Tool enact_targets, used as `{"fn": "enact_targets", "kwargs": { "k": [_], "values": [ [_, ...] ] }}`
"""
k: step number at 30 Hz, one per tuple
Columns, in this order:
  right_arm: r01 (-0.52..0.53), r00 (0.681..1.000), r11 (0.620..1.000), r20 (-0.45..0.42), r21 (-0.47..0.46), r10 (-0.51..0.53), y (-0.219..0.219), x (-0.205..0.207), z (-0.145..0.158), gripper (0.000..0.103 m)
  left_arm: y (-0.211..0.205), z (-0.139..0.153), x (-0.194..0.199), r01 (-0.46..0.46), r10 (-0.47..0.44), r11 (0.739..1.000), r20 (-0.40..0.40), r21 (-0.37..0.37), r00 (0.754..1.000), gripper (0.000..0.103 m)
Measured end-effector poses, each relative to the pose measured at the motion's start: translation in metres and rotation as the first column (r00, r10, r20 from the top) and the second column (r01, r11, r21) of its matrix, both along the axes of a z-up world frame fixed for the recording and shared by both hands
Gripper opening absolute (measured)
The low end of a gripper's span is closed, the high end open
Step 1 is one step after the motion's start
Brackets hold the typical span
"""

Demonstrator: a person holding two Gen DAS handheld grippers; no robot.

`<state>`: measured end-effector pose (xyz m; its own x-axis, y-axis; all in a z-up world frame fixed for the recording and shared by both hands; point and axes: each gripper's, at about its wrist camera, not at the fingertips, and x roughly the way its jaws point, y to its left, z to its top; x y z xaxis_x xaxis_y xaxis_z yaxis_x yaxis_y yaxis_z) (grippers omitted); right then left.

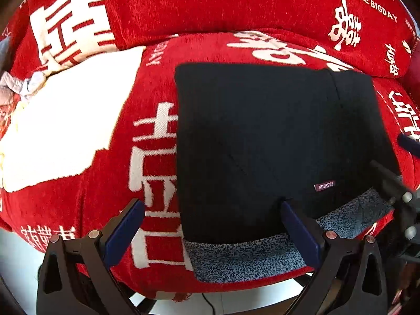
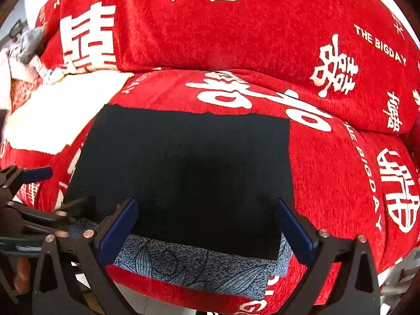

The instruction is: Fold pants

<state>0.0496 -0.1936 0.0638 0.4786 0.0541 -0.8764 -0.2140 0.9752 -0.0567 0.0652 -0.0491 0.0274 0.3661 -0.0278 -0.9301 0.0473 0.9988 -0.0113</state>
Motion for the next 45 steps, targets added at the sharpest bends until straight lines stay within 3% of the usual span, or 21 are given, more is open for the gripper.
{"fn": "enact_targets", "kwargs": {
  "k": [2, 5, 10, 13, 16, 19, 21, 23, 26, 29, 32, 35, 38, 41, 44, 45],
  "values": [
    [0.006, 0.997, 1.000, -0.082, -0.013, -0.007, 0.001, 0.003, -0.021, 0.102, 0.002, 0.000, 0.001, -0.002, 0.002, 1.000, -0.008, -0.016, 1.000, 0.103],
    [-0.019, 0.999, 0.999, -0.040, -0.044, 0.017, 0.004, -0.004, -0.022, 0.102, 0.002, 0.002, 0.000, 0.003, -0.003, 1.000, -0.003, -0.008, 1.000, 0.103],
    [0.073, 0.997, 0.996, 0.011, 0.050, -0.074, -0.036, -0.006, -0.004, 0.103, 0.001, 0.000, 0.003, 0.022, -0.023, 0.999, -0.006, -0.034, 1.000, 0.103],
    [0.156, 0.986, 0.977, -0.076, 0.144, -0.146, -0.074, 0.005, -0.019, 0.103, 0.002, -0.004, 0.008, 0.032, -0.033, 0.996, -0.012, -0.078, 0.999, 0.103],
    [0.181, 0.977, 0.951, -0.154, 0.250, -0.146, -0.096, 0.013, -0.041, 0.103, -0.001, -0.005, 0.012, 0.051, -0.052, 0.994, -0.007, -0.095, 0.999, 0.103],
    [0.188, 0.976, 0.940, -0.161, 0.285, -0.146, -0.100, 0.015, -0.045, 0.103, -0.003, -0.005, 0.012, 0.064, -0.064, 0.995, -0.001, -0.080, 0.998, 0.103],
    [0.182, 0.979, 0.951, -0.137, 0.249, -0.151, -0.096, 0.012, -0.040, 0.103, -0.004, -0.002, 0.012, 0.064, -0.064, 0.996, 0.000, -0.070, 0.998, 0.103],
    [0.164, 0.986, 0.970, -0.058, 0.182, -0.156, -0.084, 0.008, -0.023, 0.103, -0.007, 0.003, 0.011, 0.070, -0.069, 0.997, 0.017, -0.046, 0.997, 0.103],
    [0.093, 0.995, 0.990, 0.037, 0.108, -0.097, -0.063, 0.012, -0.001, 0.103, -0.013, 0.004, 0.011, 0.089, -0.089, 0.996, 0.031, 0.001, 0.996, 0.103],
    [0.033, 0.996, 0.996, 0.075, 0.080, -0.039, -0.036, 0.033, 0.013, 0.103, -0.015, 0.003, 0.011, 0.085, -0.085, 0.996, 0.034, 0.007, 0.996, 0.103],
    [-0.019, 0.998, 0.997, 0.069, 0.069, 0.014, -0.008, 0.058, 0.012, 0.103, -0.012, 0.002, 0.011, 0.085, -0.085, 0.996, 0.030, -0.004, 0.996, 0.103],
    [-0.086, 0.996, 0.995, -0.010, 0.048, 0.086, 0.022, 0.085, -0.009, 0.103, -0.010, 0.000, 0.012, 0.081, -0.080, 0.997, 0.021, -0.016, 0.997, 0.103],
    [-0.086, 0.996, 0.993, -0.023, -0.086, 0.085, 0.029, 0.103, -0.033, 0.102, -0.009, 0.000, 0.013, 0.085, -0.084, 0.996, 0.014, -0.029, 0.996, 0.103],
    [-0.063, 0.998, 0.998, -0.030, -0.002, 0.063, 0.014, 0.109, -0.026, 0.102, 0.003, -0.001, 0.017, 0.072, -0.074, 0.994, -0.013, -0.087, 0.997, 0.103],
    [-0.021, 1.000, 0.997, 0.001, -0.080, 0.021, 0.007, 0.102, -0.013, 0.103, 0.025, 0.010, 0.024, 0.010, -0.010, 0.991, -0.001, -0.136, 1.000, 0.103],
    [-0.018, 1.000, 0.999, 0.009, -0.050, 0.018, 0.003, 0.099, -0.007, 0.103, 0.037, 0.015, 0.030, -0.023, 0.025, 0.988, 0.012, -0.152, 1.000, 0.103]
  ]
}}
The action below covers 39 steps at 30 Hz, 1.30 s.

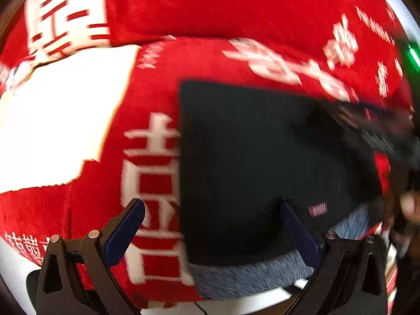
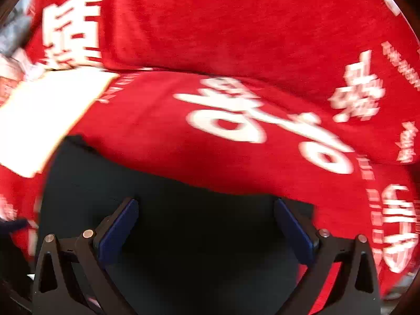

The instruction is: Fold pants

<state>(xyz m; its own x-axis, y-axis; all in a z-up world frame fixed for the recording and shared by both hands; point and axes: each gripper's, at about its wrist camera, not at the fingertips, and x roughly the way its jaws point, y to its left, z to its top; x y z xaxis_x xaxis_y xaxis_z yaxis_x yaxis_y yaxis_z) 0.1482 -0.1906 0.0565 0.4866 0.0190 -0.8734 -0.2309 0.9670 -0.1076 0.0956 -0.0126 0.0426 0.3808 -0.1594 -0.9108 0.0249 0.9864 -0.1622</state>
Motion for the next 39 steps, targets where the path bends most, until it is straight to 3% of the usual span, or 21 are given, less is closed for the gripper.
{"fn": "enact_targets", "kwargs": {
  "k": [2, 3, 6, 9, 11, 14, 18, 20, 24, 26, 28, 30, 35, 39],
  "values": [
    [0.028, 0.999, 0.993, 0.025, 0.112, -0.031, -0.018, -0.007, 0.015, 0.103, 0.014, 0.005, 0.016, -0.051, 0.051, 0.999, -0.005, -0.008, 0.999, 0.103],
    [0.050, 0.998, 0.991, 0.027, 0.122, -0.054, -0.024, -0.006, 0.019, 0.103, 0.020, 0.007, 0.027, -0.078, 0.078, 0.997, -0.010, -0.002, 0.997, 0.103],
    [0.100, 0.995, 0.990, 0.011, 0.102, -0.101, -0.033, 0.003, 0.016, 0.103, 0.025, 0.008, 0.068, -0.129, 0.131, 0.990, -0.022, 0.062, 0.991, 0.103],
    [0.111, 0.994, 0.989, -0.035, 0.094, -0.108, -0.033, 0.015, 0.003, 0.103, 0.016, -0.002, 0.097, -0.101, 0.106, 0.991, -0.056, 0.091, 0.993, 0.103],
    [0.121, 0.992, 0.993, -0.039, 0.010, -0.121, -0.032, 0.025, -0.009, 0.103, 0.015, -0.015, 0.114, -0.093, 0.104, 0.988, -0.086, 0.122, 0.991, 0.103],
    [0.179, 0.974, 0.979, -0.160, 0.097, -0.162, -0.047, 0.039, -0.030, 0.103, 0.019, -0.021, 0.122, -0.119, 0.130, 0.988, -0.115, 0.100, 0.985, 0.103],
    [0.134, 0.987, 0.985, -0.098, 0.104, -0.124, -0.051, 0.024, -0.008, 0.103, 0.032, 0.002, 0.098, -0.148, 0.150, 0.987, -0.045, 0.061, 0.988, 0.103],
    [0.143, 0.989, 0.987, -0.057, 0.073, -0.139, -0.059, 0.007, 0.005, 0.103, 0.046, 0.004, 0.075, -0.183, 0.183, 0.983, -0.053, 0.017, 0.982, 0.103],
    [0.159, 0.987, 0.975, -0.045, 0.154, -0.154, -0.078, -0.034, 0.019, 0.103, 0.046, -0.006, 0.034, -0.169, 0.168, 0.986, -0.079, -0.009, 0.983, 0.103],
    [0.143, 0.989, 0.979, -0.048, 0.145, -0.137, -0.078, -0.053, 0.015, 0.103, 0.037, -0.020, 0.020, -0.128, 0.131, 0.991, -0.086, 0.035, 0.988, 0.103],
    [0.119, 0.991, 0.990, -0.070, 0.069, -0.114, -0.071, -0.062, -0.004, 0.103, 0.027, -0.036, 0.018, -0.111, 0.123, 0.984, -0.083, 0.139, 0.989, 0.103],
    [0.098, 0.989, 0.993, -0.121, 0.066, -0.090, -0.068, -0.068, -0.020, 0.103, 0.031, -0.032, 0.014, -0.138, 0.148, 0.984, -0.089, 0.110, 0.985, 0.103],
    [0.120, 0.992, 0.977, -0.057, 0.177, -0.112, -0.102, -0.098, 0.009, 0.103, 0.036, -0.003, -0.017, -0.028, 0.025, 0.998, -0.036, -0.063, 0.999, 0.103],
    [0.155, 0.986, 0.968, -0.097, 0.199, -0.138, -0.138, -0.101, 0.003, 0.103, 0.032, -0.016, -0.020, 0.013, -0.019, 0.995, -0.063, -0.095, 0.998, 0.103]
  ]
}}
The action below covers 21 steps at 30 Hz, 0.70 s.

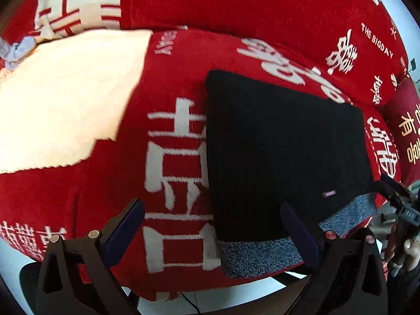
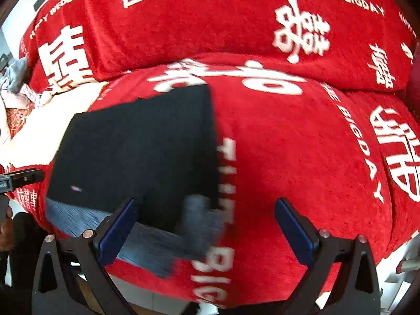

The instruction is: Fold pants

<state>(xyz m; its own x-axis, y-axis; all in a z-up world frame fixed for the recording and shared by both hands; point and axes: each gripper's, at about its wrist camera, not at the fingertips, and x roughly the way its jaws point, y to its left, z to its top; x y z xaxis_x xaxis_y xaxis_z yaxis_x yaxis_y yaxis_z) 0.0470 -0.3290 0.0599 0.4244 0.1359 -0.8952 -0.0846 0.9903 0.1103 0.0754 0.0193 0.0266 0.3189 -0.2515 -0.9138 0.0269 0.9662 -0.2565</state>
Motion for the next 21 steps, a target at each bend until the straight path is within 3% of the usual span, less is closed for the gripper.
{"fn": "enact_targets", "kwargs": {
  "k": [4, 8, 10, 13, 15, 18, 20, 21],
  "values": [
    [0.041, 0.998, 0.988, -0.044, 0.148, -0.035, -0.014, 0.013, -0.010, 0.103, -0.008, -0.016, 0.017, 0.003, -0.011, 0.990, -0.050, -0.139, 0.999, 0.103],
    [-0.039, 0.996, 0.975, -0.071, 0.219, 0.056, 0.012, 0.031, -0.028, 0.103, -0.028, -0.026, 0.028, 0.044, -0.060, 0.983, -0.083, -0.180, 0.995, 0.103],
    [-0.044, 0.990, 0.950, -0.116, 0.309, 0.084, 0.022, 0.041, -0.042, 0.103, -0.036, -0.029, 0.033, 0.056, -0.075, 0.978, -0.092, -0.203, 0.993, 0.103],
    [-0.092, 0.987, 0.934, -0.090, 0.345, 0.131, 0.045, 0.048, -0.041, 0.103, -0.047, -0.029, 0.036, 0.042, -0.055, 0.985, -0.079, -0.167, 0.995, 0.103],
    [-0.108, 0.989, 0.955, -0.072, 0.276, 0.132, 0.058, 0.049, -0.042, 0.103, -0.050, -0.029, 0.038, 0.032, -0.043, 0.988, -0.066, -0.154, 0.997, 0.103],
    [-0.083, 0.992, 0.947, -0.062, 0.309, 0.108, 0.054, 0.047, -0.041, 0.099, -0.057, -0.022, 0.033, 0.060, -0.065, 0.990, -0.034, -0.131, 0.997, 0.098],
    [-0.102, 0.992, 0.952, -0.037, 0.289, 0.117, 0.055, 0.040, -0.033, 0.079, -0.062, -0.013, 0.027, 0.094, -0.094, 0.990, 0.008, -0.101, 0.996, 0.084],
    [-0.109, 0.992, 0.953, -0.023, 0.283, 0.121, 0.056, 0.036, -0.029, 0.074, -0.063, -0.011, 0.026, 0.105, -0.104, 0.990, 0.021, -0.090, 0.994, 0.081]
  ]
}}
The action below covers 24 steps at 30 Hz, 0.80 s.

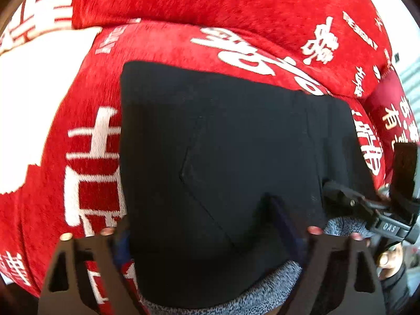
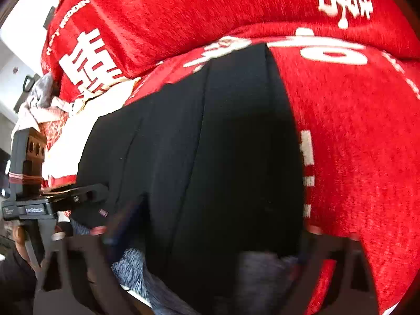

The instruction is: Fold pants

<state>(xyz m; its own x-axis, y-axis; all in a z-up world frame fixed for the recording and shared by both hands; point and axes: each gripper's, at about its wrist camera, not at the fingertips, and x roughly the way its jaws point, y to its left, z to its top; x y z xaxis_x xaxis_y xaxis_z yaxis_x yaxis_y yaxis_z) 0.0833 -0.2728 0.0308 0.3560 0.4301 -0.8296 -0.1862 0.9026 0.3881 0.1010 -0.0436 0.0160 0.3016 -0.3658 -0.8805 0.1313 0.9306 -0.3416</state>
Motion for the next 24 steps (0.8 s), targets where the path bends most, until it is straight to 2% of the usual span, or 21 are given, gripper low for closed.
{"fn": "enact_targets", "kwargs": {
  "k": [2, 5, 14, 17, 20, 24],
  "values": [
    [-0.008, 1.000, 1.000, 0.024, -0.026, 0.009, 0.006, -0.007, 0.009, 0.066, 0.001, 0.006, -0.001, 0.008, -0.009, 1.000, 0.020, 0.015, 1.000, 0.067],
    [-0.015, 0.998, 0.998, 0.056, -0.069, 0.019, 0.017, -0.011, 0.023, 0.061, 0.006, 0.017, -0.003, 0.010, -0.011, 1.000, 0.043, 0.014, 0.999, 0.052],
    [-0.021, 0.987, 0.999, 0.158, -0.035, 0.026, 0.029, -0.005, 0.080, 0.059, 0.016, 0.065, 0.009, -0.004, 0.005, 1.000, 0.114, -0.015, 0.993, 0.049],
    [-0.018, 0.984, 1.000, 0.177, -0.023, 0.021, 0.033, 0.014, 0.096, 0.059, 0.023, 0.084, 0.029, -0.012, 0.015, 1.000, 0.124, -0.027, 0.992, 0.049],
    [-0.017, 0.983, 0.999, 0.180, -0.030, 0.023, 0.041, 0.035, 0.106, 0.059, 0.025, 0.096, 0.050, -0.021, 0.022, 1.000, 0.127, -0.006, 0.992, 0.049],
    [-0.014, 0.988, 0.999, 0.156, -0.035, 0.019, 0.052, 0.064, 0.107, 0.058, 0.033, 0.099, 0.077, -0.036, 0.034, 0.999, 0.108, 0.020, 0.994, 0.049]
  ]
}}
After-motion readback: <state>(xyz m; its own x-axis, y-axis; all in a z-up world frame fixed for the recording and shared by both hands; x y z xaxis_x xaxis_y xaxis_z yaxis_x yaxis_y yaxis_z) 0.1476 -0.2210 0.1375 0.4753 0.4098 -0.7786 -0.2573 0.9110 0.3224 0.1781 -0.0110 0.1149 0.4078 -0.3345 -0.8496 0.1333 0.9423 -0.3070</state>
